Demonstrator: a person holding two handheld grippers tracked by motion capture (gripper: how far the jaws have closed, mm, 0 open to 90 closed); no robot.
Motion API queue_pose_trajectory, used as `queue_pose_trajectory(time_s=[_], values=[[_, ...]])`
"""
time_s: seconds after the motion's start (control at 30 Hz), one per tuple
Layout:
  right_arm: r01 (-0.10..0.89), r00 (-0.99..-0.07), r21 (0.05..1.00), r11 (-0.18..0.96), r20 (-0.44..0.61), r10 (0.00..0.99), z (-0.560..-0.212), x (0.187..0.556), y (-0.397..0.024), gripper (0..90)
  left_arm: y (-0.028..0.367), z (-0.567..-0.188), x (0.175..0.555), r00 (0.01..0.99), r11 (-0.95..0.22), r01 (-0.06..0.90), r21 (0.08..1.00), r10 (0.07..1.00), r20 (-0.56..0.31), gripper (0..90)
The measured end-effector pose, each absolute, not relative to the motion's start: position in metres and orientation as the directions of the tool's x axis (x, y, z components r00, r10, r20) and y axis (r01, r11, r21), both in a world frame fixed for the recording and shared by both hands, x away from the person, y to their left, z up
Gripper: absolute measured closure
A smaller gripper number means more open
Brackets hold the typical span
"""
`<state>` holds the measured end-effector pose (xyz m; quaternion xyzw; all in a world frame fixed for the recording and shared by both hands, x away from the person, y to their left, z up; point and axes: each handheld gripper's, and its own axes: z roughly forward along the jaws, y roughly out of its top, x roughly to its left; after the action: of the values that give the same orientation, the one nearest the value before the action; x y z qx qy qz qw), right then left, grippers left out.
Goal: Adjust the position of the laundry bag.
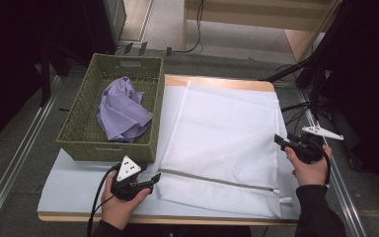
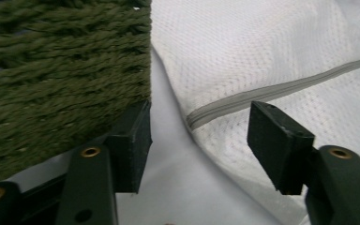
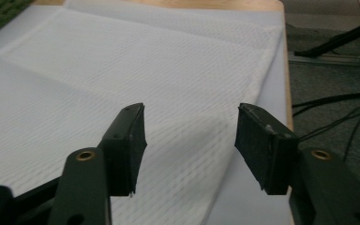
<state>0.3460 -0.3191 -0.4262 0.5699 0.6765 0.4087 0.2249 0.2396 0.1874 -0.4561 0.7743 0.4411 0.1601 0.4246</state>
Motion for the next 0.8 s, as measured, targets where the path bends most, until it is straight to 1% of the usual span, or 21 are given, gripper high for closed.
queue_pose_trajectory(time_s=[0.07, 0.17, 0.27, 0.33, 0.4, 0.47, 0.6, 0.67, 0.73, 0.77, 0.8], values=[[0.606, -0.223, 0.796, 0.009, 0.159, 0.962, -0.427, 0.367, -0.326, 50.6, 0.183, -0.458, 0.241, 0.566, -0.262, 0.553, 0.791, 0.815, -0.125, 44.0], [0.626, -0.201, 0.780, -0.001, 0.162, 0.966, -0.431, 0.380, -0.329, 53.7, 0.176, -0.460, 0.242, 0.584, -0.278, 0.559, 0.781, 0.801, -0.132, 44.3], [0.652, -0.171, 0.758, 0.002, 0.144, 0.975, -0.439, 0.396, -0.332, 54.1, 0.173, -0.461, 0.244, 0.584, -0.288, 0.568, 0.771, 0.801, -0.132, 45.2], [0.673, -0.156, 0.740, -0.007, 0.151, 0.976, -0.444, 0.407, -0.333, 54.1, 0.172, -0.462, 0.244, 0.567, -0.296, 0.583, 0.756, 0.815, -0.118, 45.1], [0.709, -0.119, 0.704, -0.027, 0.157, 0.980, -0.450, 0.417, -0.334, 54.1, 0.173, -0.463, 0.245, 0.555, -0.292, 0.597, 0.748, 0.823, -0.122, 45.1], [0.719, -0.095, 0.694, -0.041, 0.156, 0.983, -0.455, 0.425, -0.335, 54.6, 0.173, -0.464, 0.245, 0.550, -0.291, 0.605, 0.741, 0.826, -0.124, 45.6], [0.724, -0.077, 0.686, -0.065, 0.174, 0.982, -0.458, 0.440, -0.335, 55.7, 0.170, -0.466, 0.246, 0.563, -0.308, 0.611, 0.729, 0.817, -0.126, 49.1], [0.735, -0.067, 0.675, -0.070, 0.176, 0.982, -0.461, 0.451, -0.333, 55.7, 0.168, -0.468, 0.246, 0.569, -0.324, 0.616, 0.718, 0.814, -0.121, 53.4], [0.737, -0.064, 0.672, -0.072, 0.176, 0.982, -0.462, 0.454, -0.333, 55.8, 0.166, -0.470, 0.246, 0.568, -0.327, 0.618, 0.715, 0.814, -0.119, 53.7], [0.754, -0.049, 0.651, -0.091, 0.194, 0.980, -0.466, 0.460, -0.329, 57.9, 0.165, -0.470, 0.246, 0.564, -0.324, 0.617, 0.717, 0.818, -0.115, 55.7], [0.759, -0.051, 0.645, -0.083, 0.187, 0.981, -0.467, 0.462, -0.328, 58.0, 0.165, -0.470, 0.246, 0.559, -0.324, 0.618, 0.716, 0.822, -0.111, 56.4]])
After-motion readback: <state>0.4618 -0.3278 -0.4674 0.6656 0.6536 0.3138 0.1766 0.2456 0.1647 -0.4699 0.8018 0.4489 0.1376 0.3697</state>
